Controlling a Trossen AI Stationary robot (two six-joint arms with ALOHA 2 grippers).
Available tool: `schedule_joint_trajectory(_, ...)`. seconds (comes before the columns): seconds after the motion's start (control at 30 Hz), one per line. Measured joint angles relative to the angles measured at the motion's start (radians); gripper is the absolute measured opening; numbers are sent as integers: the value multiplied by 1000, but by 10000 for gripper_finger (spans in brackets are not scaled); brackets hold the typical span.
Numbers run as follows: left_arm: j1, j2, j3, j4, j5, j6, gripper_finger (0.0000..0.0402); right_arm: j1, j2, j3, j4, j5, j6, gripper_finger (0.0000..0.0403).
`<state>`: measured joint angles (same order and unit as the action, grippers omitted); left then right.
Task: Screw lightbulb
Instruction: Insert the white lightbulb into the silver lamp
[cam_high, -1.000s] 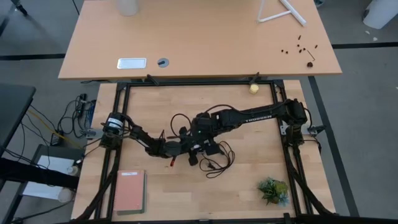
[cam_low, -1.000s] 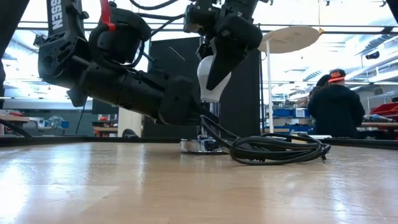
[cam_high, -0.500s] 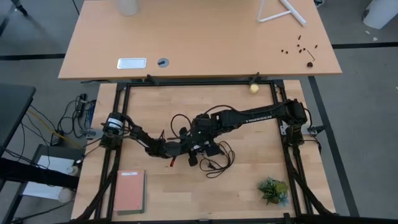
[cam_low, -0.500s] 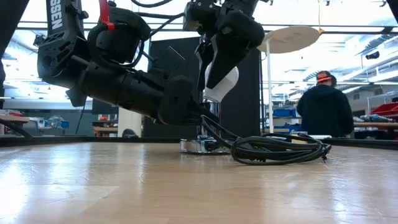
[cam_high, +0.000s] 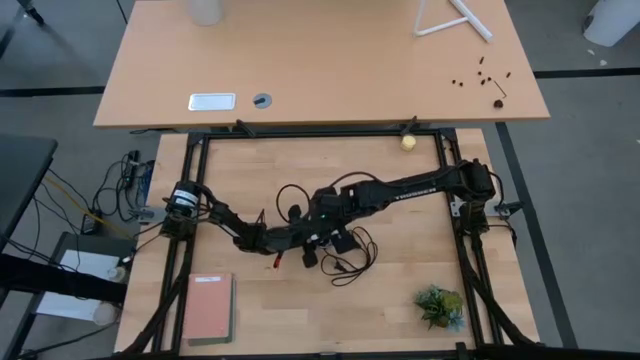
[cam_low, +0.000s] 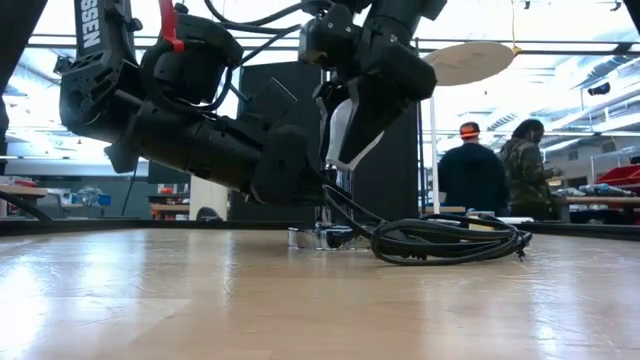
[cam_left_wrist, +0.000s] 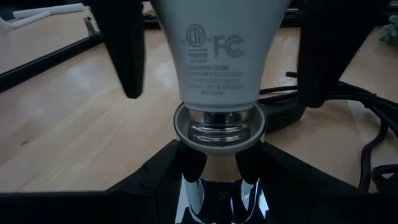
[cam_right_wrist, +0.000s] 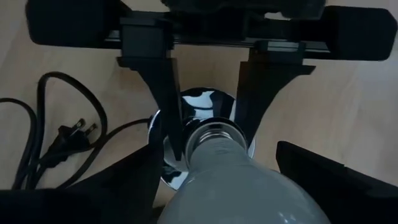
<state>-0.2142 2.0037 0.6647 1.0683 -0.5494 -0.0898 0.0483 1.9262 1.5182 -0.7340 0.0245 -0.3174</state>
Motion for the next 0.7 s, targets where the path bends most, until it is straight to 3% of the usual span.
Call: schedule_joint_trajectory(0.7,0,0,0,6,12,6,188,-15,5,73,-90,-15,-145,252)
